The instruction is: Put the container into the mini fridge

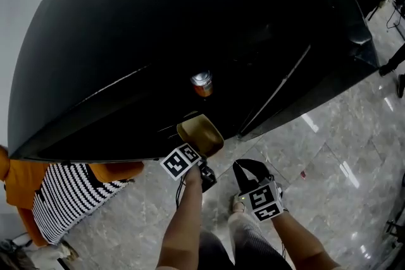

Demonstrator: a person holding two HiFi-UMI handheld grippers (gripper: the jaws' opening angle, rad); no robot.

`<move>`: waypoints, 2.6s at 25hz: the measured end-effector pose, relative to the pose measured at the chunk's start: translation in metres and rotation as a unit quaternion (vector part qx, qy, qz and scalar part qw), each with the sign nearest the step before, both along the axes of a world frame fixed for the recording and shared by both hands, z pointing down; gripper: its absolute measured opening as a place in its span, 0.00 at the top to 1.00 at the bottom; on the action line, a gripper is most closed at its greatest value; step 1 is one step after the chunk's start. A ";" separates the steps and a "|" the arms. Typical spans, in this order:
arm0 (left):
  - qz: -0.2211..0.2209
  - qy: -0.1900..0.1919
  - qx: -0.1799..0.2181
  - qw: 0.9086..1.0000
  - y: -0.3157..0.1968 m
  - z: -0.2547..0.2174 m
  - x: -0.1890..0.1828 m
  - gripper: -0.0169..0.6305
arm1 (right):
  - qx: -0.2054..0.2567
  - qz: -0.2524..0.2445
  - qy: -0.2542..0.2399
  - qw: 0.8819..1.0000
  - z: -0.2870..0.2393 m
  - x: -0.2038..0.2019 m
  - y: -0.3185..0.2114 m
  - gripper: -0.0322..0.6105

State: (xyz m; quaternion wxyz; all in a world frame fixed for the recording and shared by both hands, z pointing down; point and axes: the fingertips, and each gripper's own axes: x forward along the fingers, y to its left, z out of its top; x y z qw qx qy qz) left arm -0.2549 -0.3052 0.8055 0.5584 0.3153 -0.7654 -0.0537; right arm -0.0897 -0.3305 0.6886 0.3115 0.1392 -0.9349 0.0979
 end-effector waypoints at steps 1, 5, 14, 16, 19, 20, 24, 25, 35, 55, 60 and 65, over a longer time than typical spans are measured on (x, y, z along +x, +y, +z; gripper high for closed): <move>-0.036 0.022 0.011 0.999 -0.001 0.002 -0.001 0.93 | -0.001 -0.001 0.000 1.000 0.001 -0.001 0.001 0.90; -0.158 0.079 0.039 0.983 -0.002 0.009 -0.009 0.93 | 0.005 -0.012 0.005 1.000 0.003 -0.003 0.009 0.90; -0.238 0.060 0.077 0.966 -0.019 0.005 -0.027 0.93 | -0.003 -0.008 0.013 1.000 0.013 0.007 0.015 0.90; -0.259 0.068 0.110 0.957 -0.026 0.002 -0.034 0.93 | -0.001 -0.009 0.015 1.000 0.012 0.004 0.015 0.90; -0.264 0.070 0.192 0.943 -0.046 -0.006 -0.043 0.93 | 0.011 -0.016 0.020 1.000 0.015 0.006 0.014 0.90; -0.257 0.067 0.215 0.940 -0.051 -0.009 -0.043 0.91 | 0.012 -0.016 0.020 1.000 0.016 0.007 0.015 0.90; -0.228 0.050 0.271 0.934 -0.063 -0.022 -0.044 0.80 | 0.004 -0.015 0.023 1.000 0.018 0.010 0.019 0.90; -0.223 0.051 0.279 0.933 -0.064 -0.023 -0.044 0.77 | 0.000 -0.012 0.020 1.000 0.016 0.010 0.020 0.90; -0.127 0.080 0.316 0.937 -0.041 -0.040 -0.006 0.79 | 0.001 0.008 0.003 1.000 0.004 0.009 0.020 0.90; 0.269 -0.039 0.253 0.929 0.052 -0.189 0.106 0.92 | -0.042 0.082 -0.065 0.994 -0.090 -0.006 0.049 0.90; 0.305 -0.116 0.231 0.917 0.081 -0.224 0.092 0.93 | -0.035 0.100 -0.078 0.991 -0.120 0.002 0.053 0.90; 0.329 -0.105 0.240 0.907 0.100 -0.255 0.086 0.94 | -0.021 0.105 -0.090 0.990 -0.147 -0.001 0.061 0.90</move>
